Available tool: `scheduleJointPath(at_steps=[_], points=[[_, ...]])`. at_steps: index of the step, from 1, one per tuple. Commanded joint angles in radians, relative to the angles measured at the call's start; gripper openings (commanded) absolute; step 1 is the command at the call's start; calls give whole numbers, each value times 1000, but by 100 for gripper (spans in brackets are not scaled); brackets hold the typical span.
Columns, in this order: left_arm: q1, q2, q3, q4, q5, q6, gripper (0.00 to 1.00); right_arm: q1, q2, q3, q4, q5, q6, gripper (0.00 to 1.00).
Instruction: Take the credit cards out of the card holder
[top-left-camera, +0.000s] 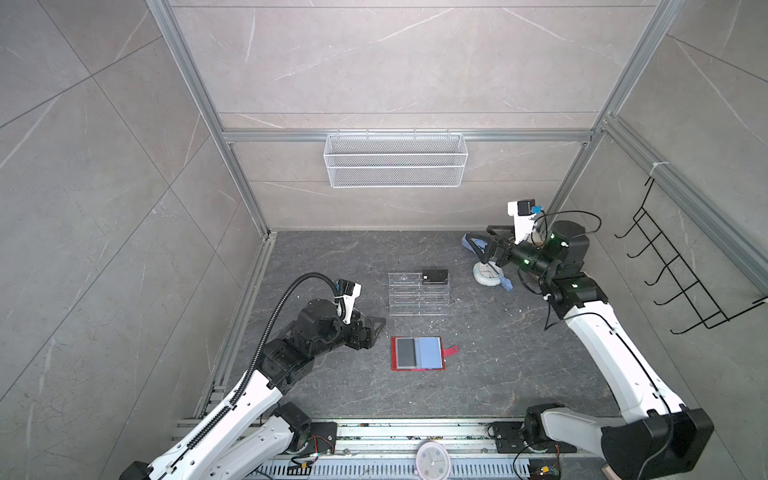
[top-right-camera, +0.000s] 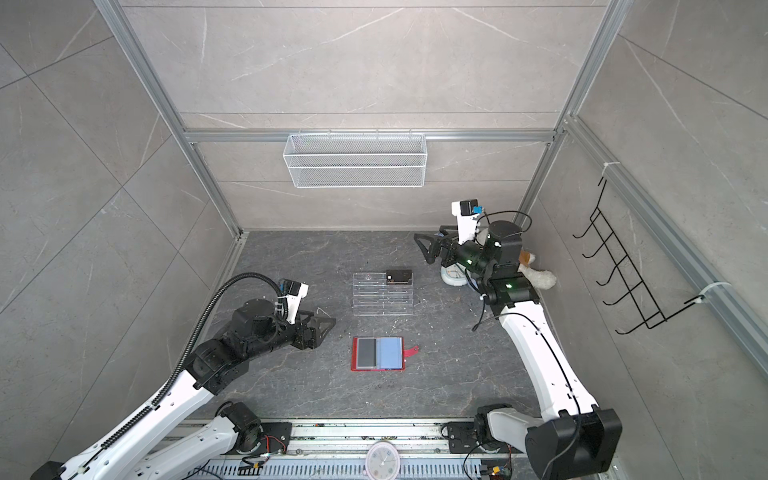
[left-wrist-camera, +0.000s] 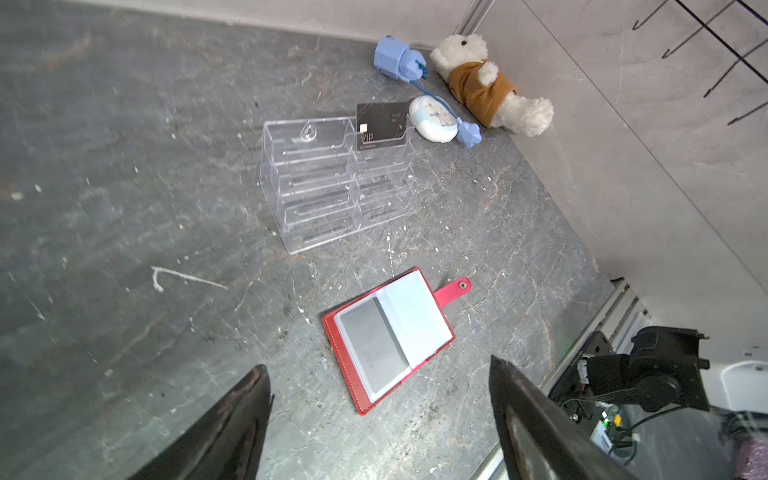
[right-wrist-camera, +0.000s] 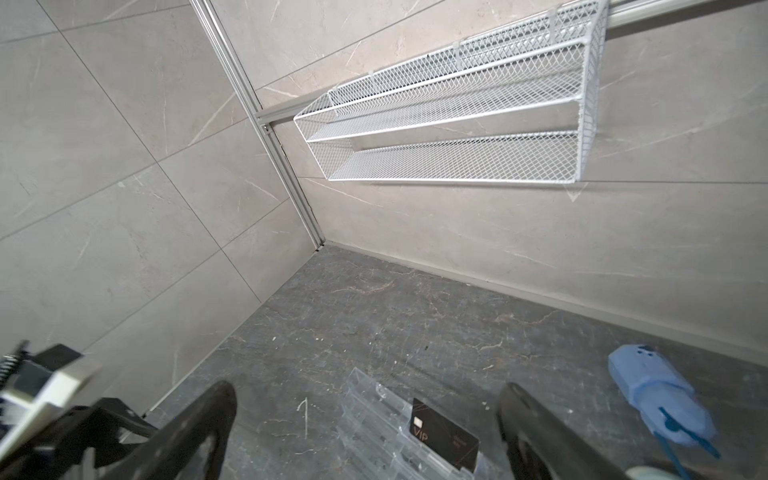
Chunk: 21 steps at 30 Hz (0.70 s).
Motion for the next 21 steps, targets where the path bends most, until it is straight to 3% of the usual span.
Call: scheduleJointPath(at_steps=[1,4,11,16,21], points=[[1,-23,-72,90,17,-189,84,3,-51,-30,-173,45,92,100],[1,-23,-125,114,24,-267,84,3,-131,-90,-193,99,135,100],[0,15,-241,241,48,-440,81,3,-258,-172,-296,17,127,100],[-6,145,-294,419,124,-554,77,3,-359,-356,-192,-91,256,100],[-22,302,-304,531,143,-614,75,4,-440,-475,-191,-116,304,100]])
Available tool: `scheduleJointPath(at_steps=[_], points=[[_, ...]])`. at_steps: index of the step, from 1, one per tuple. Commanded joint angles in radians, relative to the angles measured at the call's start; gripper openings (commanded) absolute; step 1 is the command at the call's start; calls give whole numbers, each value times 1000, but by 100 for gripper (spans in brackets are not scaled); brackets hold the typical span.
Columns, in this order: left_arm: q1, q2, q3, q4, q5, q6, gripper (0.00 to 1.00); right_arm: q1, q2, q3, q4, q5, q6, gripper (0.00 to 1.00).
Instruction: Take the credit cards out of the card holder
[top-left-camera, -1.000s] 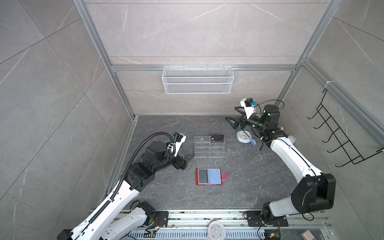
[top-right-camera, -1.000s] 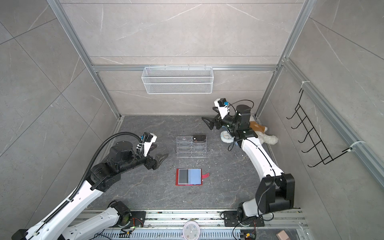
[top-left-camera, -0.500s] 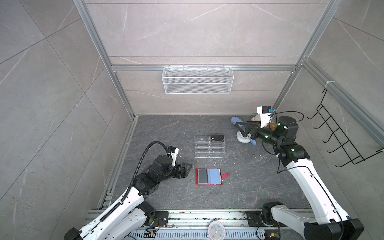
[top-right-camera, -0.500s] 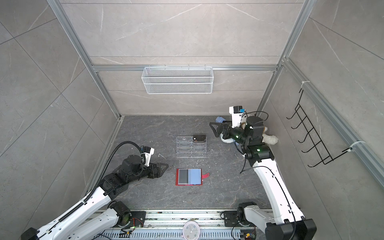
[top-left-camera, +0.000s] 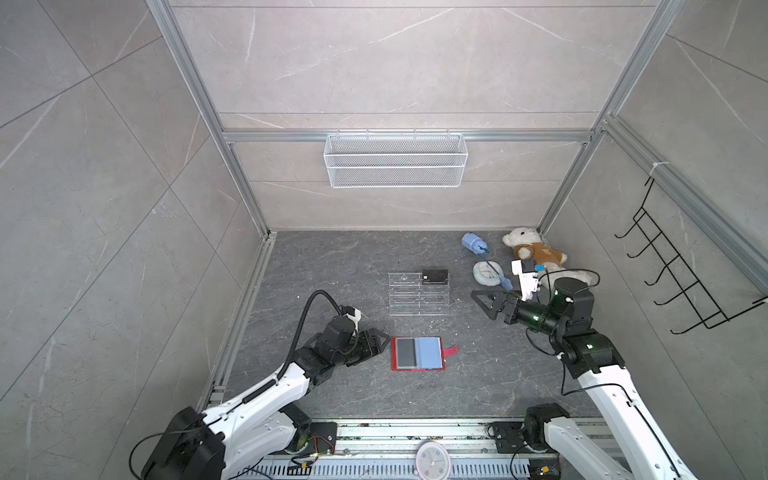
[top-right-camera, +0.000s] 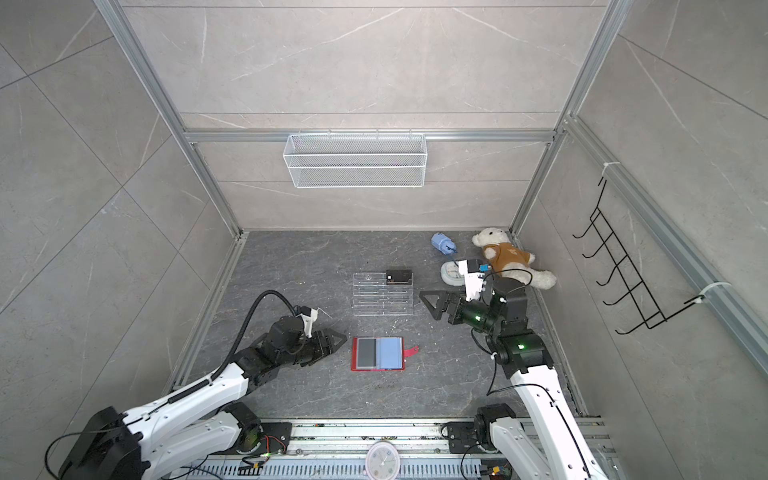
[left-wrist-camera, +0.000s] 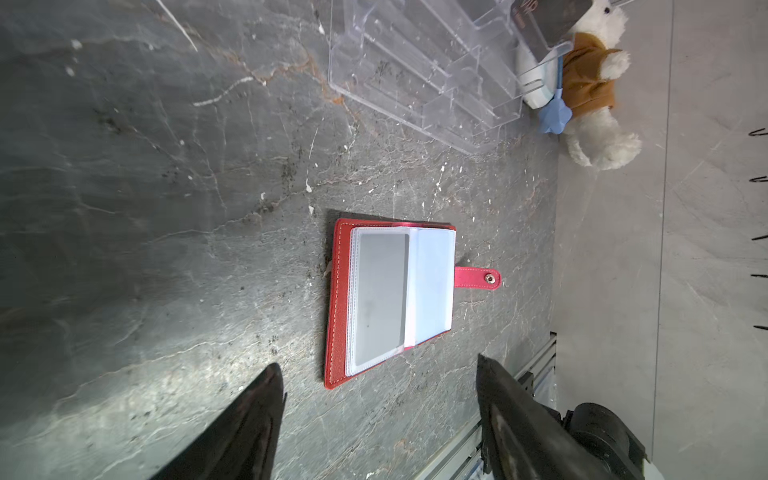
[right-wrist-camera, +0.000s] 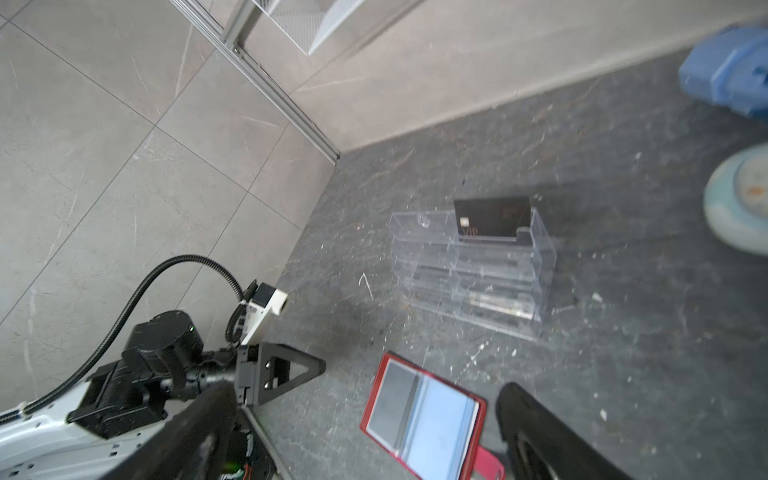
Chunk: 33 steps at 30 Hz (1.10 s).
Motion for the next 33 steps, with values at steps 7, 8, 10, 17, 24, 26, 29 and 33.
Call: scheduleJointPath(at_steps=[7,8,10,17,24,26,29,33], points=[[-10,268,-39,371,81,-189,72,13,-28,-204,124,-177,126,65],[-10,284,-40,385,78,-197,72,21,-11,-210,107,-164,114,59],[-10,318,-39,399,70,-201,71,65,28,-214,39,-86,90,52],[-9,397,-49,450,84,-214,68,334,229,-242,123,148,128,21],[-11,445,-124,555,78,-270,62,527,491,-235,281,333,174,4],[-19,471,-138,607,85,-286,61,542,560,-238,322,360,191,1],[-31,516,-155,694,95,-308,58,550,631,-262,395,391,227,0],[-45,564,-163,793,108,-329,53,557,694,-294,447,443,254,0]])
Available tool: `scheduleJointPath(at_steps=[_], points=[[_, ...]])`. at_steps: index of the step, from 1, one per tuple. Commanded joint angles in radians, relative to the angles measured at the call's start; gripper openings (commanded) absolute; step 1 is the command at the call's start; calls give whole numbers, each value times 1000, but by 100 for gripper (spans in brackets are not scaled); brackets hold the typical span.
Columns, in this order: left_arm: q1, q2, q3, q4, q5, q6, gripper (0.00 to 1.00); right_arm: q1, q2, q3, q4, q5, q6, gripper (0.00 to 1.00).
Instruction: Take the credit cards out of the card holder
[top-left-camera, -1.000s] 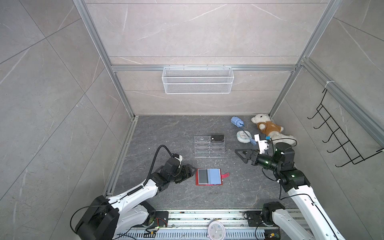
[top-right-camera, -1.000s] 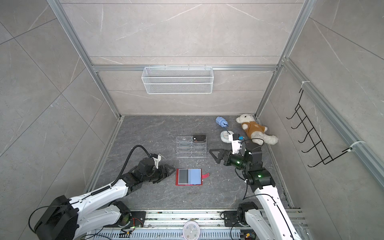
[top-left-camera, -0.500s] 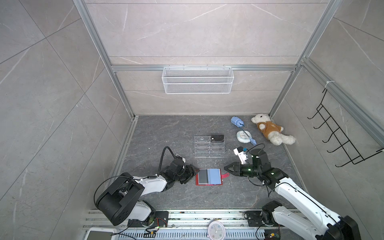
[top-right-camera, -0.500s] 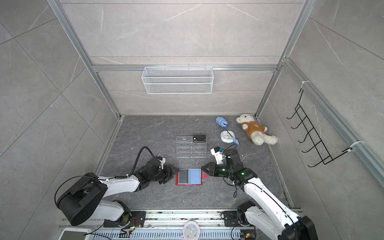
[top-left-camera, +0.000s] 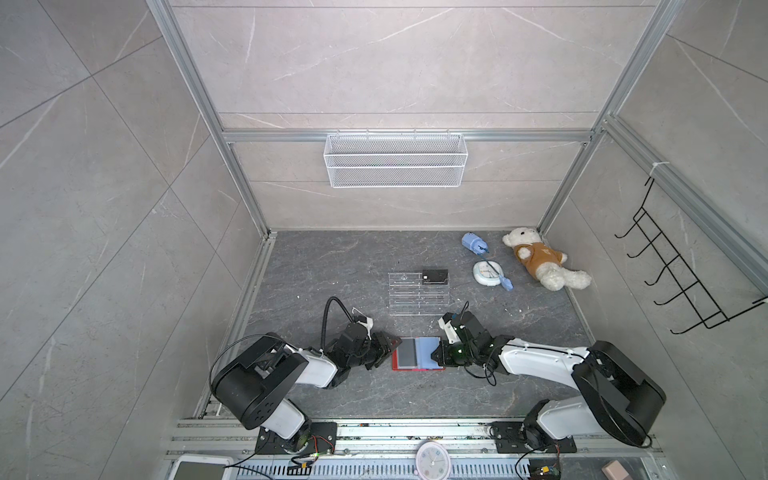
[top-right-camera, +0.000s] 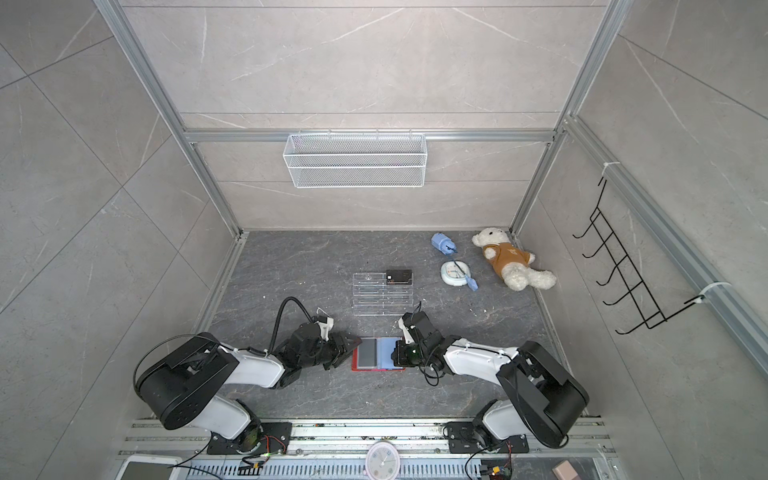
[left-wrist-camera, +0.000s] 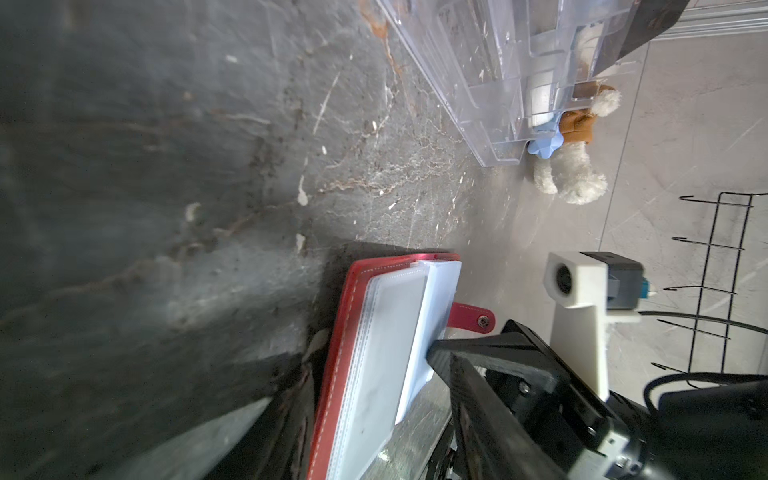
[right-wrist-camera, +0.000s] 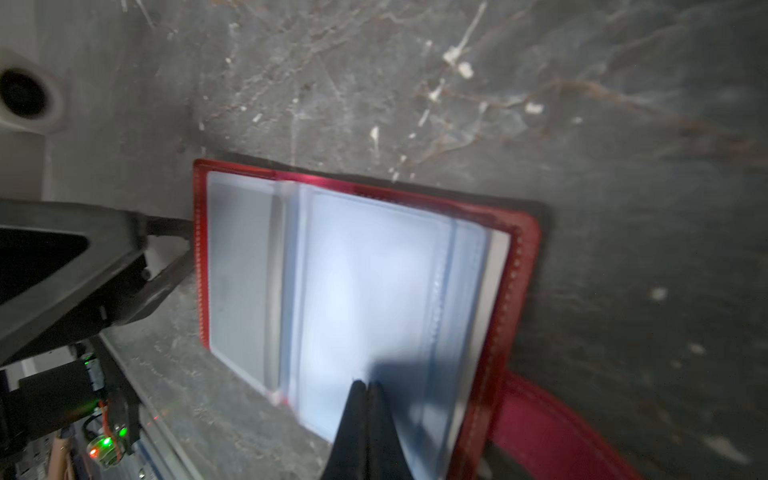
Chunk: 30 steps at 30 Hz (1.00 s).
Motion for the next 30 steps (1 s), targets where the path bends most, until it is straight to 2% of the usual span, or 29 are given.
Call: scheduleJointPath(at_steps=[1,3,12,15,17,30], points=[[-14,55,-30,37,20,-35,52,11,52,-31,68,94,42,0],[-16,65,-25,67,22,-35,46,13,67,-38,73,106,51,0],[-33,90,-8,142,40,-24,9,23,67,-66,102,127,76,0],[-35,77,-15,140,30,-19,3,23,55,-63,91,127,70,0],[-37,67,-22,140,24,-15,0,24,48,-58,85,124,61,0],[-47,-6,-27,98,12,32,0,23,2,-26,45,102,33,1]])
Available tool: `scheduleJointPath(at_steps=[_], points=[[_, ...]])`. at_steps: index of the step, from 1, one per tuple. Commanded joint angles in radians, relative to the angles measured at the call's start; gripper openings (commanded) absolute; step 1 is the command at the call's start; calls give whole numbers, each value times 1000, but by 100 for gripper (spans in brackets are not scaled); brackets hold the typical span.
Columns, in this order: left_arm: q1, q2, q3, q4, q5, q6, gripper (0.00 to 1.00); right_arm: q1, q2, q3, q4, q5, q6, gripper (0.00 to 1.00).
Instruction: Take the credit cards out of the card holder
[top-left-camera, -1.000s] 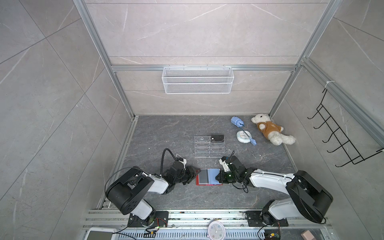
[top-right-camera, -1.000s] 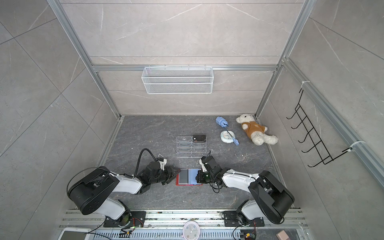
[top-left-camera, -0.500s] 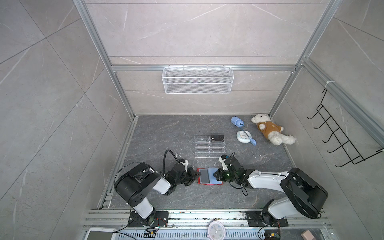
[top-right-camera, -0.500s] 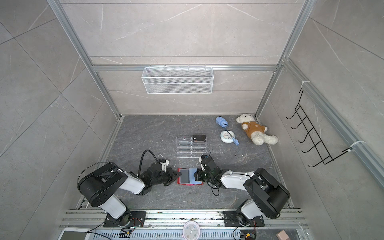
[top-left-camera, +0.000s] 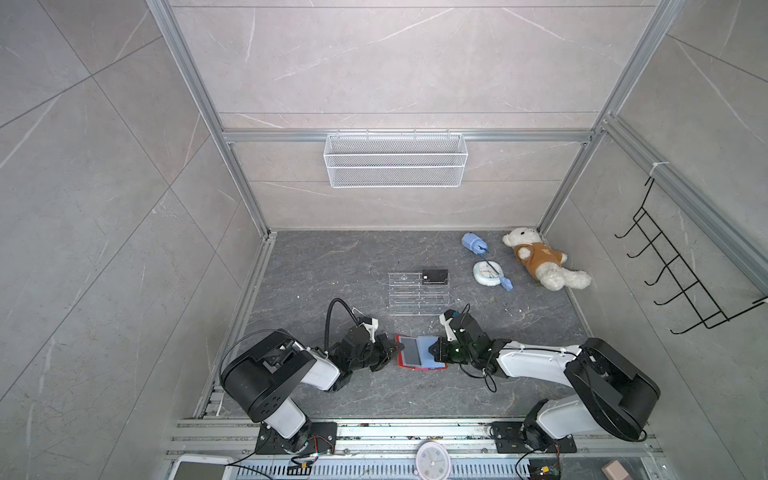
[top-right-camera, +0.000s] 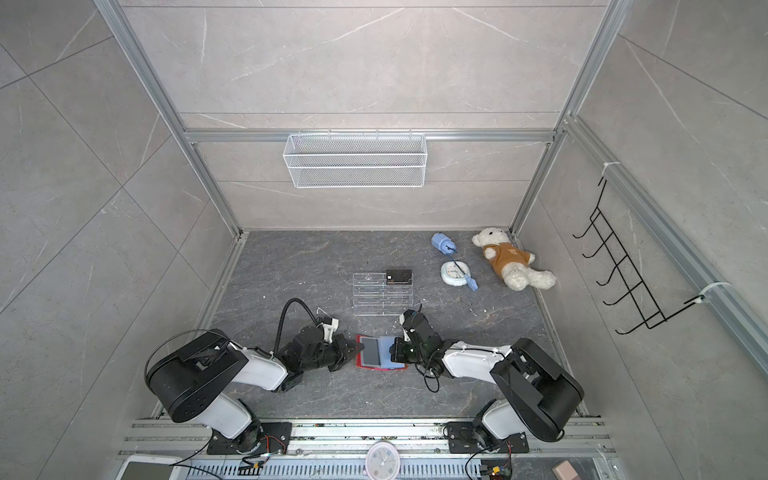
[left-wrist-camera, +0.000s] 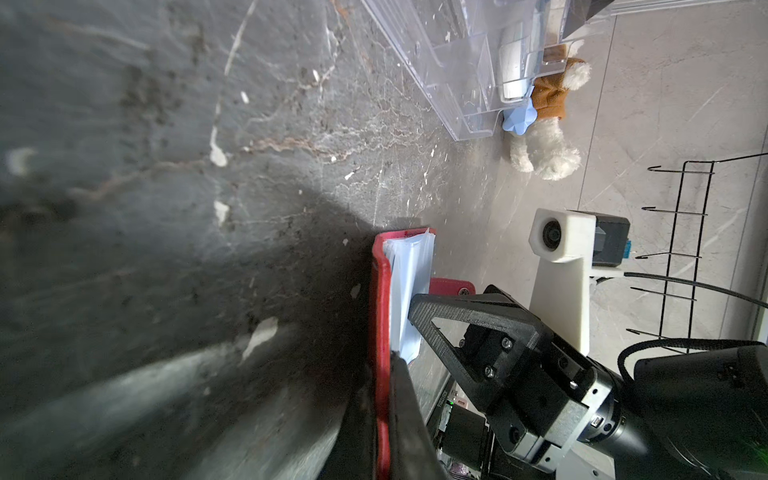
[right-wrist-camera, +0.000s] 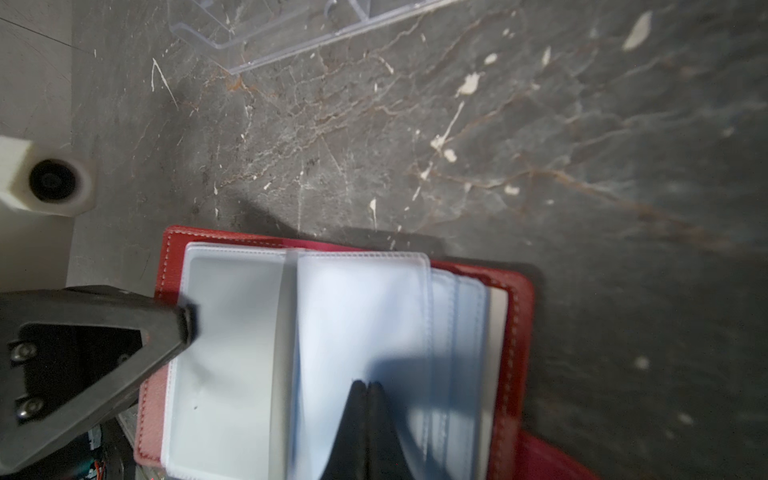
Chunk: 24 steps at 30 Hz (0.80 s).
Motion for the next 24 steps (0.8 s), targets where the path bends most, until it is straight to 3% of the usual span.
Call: scheduleJointPath(at_steps=[1,4,7,11,14,24], points=[[-5,-34,-8,-26,-4,45,0,5,-22,2,-81,12,-21,4],[-11,-44,-9,-29,-8,51,0,21,-67,7,-86,16,-29,18],[-13,-55,-13,-23,-9,52,0,47,-107,27,-133,45,-45,24],[-18,-74,-23,-23,-29,52,15,49,-103,38,-154,50,-46,25],[-24,-83,-27,-19,-40,49,20,51,-78,34,-134,39,-40,25],[-38,-94,-60,24,-75,30,15,70,-110,33,-145,61,-46,30]])
